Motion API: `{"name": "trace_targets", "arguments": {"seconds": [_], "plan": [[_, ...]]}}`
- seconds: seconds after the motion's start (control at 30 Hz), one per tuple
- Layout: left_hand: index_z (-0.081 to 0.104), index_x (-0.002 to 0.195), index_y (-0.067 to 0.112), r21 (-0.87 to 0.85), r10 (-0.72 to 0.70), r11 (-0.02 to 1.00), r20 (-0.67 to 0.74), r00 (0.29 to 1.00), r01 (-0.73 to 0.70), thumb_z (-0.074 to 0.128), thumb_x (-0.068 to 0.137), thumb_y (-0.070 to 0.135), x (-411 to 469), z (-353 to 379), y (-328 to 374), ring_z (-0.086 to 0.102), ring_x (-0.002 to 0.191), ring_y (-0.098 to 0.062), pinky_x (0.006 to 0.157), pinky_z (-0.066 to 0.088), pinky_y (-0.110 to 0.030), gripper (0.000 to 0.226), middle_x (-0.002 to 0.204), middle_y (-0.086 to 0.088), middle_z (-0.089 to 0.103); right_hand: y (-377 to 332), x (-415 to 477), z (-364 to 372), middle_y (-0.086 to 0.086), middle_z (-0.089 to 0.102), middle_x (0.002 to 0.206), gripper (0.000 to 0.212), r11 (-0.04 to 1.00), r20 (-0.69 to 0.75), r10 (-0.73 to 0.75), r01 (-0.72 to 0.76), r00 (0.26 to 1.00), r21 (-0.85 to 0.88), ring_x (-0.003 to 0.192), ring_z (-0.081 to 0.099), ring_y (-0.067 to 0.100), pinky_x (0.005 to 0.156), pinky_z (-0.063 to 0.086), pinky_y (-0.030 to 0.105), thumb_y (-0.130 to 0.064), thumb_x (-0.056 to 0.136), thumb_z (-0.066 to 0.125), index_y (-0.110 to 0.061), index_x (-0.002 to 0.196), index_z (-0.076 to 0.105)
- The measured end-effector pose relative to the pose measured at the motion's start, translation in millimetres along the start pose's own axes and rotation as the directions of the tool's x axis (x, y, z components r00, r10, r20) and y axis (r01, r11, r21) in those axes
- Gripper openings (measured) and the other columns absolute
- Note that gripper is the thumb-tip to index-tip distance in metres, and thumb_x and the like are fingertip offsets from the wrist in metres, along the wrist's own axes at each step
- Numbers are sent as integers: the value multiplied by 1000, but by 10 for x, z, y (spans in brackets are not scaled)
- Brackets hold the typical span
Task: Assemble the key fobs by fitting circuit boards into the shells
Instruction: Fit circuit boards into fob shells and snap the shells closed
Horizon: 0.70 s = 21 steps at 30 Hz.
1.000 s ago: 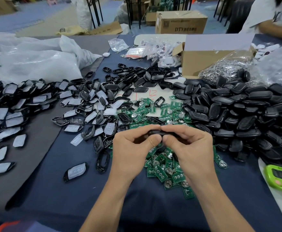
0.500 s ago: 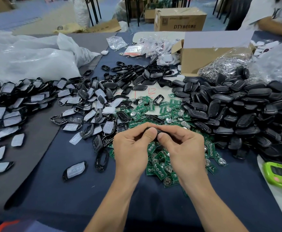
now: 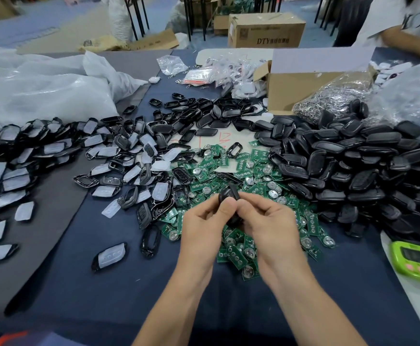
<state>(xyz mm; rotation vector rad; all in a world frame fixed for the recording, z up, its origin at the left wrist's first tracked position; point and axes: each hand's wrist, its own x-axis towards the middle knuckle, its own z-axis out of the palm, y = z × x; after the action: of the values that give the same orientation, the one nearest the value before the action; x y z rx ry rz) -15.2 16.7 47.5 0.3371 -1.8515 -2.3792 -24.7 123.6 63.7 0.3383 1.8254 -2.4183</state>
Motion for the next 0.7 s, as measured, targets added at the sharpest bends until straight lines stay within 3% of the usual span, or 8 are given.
{"name": "trace_targets", "arguments": {"seconds": [0.13,0.2,0.3,0.43,0.53,0.6,0.7], "plan": [[86,88,23,-122,-63,991,-101,993,51,70,84,38,-39,75,-16,74,88,-13,75,58,-21,22,95,-6,81,118,-75,97,16,80,97,18,978,-36,100,-92,994,185,87,77,25,80,64,31,7,90,70,-3,102,79],[86,88,19,-198,-73,979,-148,986,43,68,84,39,-45,107,17,76,92,-16,79,60,-25,28,98,-8,81,125,-84,129,15,80,95,19,977,-32,101,-93,994,190,86,77,24,81,64,32,7,90,70,-7,96,81],[86,85,15,-314,-107,949,-191,976,43,63,99,27,-50,146,47,78,96,-21,90,62,-36,30,100,-11,81,104,-109,175,14,80,90,24,979,-3,92,-90,996,185,82,77,23,79,64,30,8,89,71,-11,84,84],[85,78,13,-285,-108,958,-247,963,34,62,100,13,-11,125,78,74,87,-24,89,59,-42,32,89,-12,80,126,-128,194,14,80,88,24,978,-13,88,-84,996,191,79,76,22,76,64,30,8,89,70,-11,84,83],[85,79,19,-200,-35,980,-226,974,-11,63,99,9,2,107,71,70,85,-20,77,59,-30,31,87,-6,79,149,-137,172,16,79,87,22,977,-24,80,-73,997,200,77,74,23,72,63,30,9,90,69,-8,90,82],[86,83,22,-188,-35,982,-206,978,-4,67,96,23,-4,134,45,70,86,-19,74,58,-28,22,91,-6,80,142,-132,165,16,79,86,19,969,-40,94,-83,995,232,74,74,22,66,61,28,6,91,69,-8,88,82],[85,86,16,-206,-68,978,-176,982,31,70,88,45,-31,142,24,68,83,-21,74,56,-32,32,88,-10,78,118,-122,152,13,78,83,28,952,-30,109,-96,994,290,69,73,21,61,60,28,3,93,68,-15,79,84]]}}
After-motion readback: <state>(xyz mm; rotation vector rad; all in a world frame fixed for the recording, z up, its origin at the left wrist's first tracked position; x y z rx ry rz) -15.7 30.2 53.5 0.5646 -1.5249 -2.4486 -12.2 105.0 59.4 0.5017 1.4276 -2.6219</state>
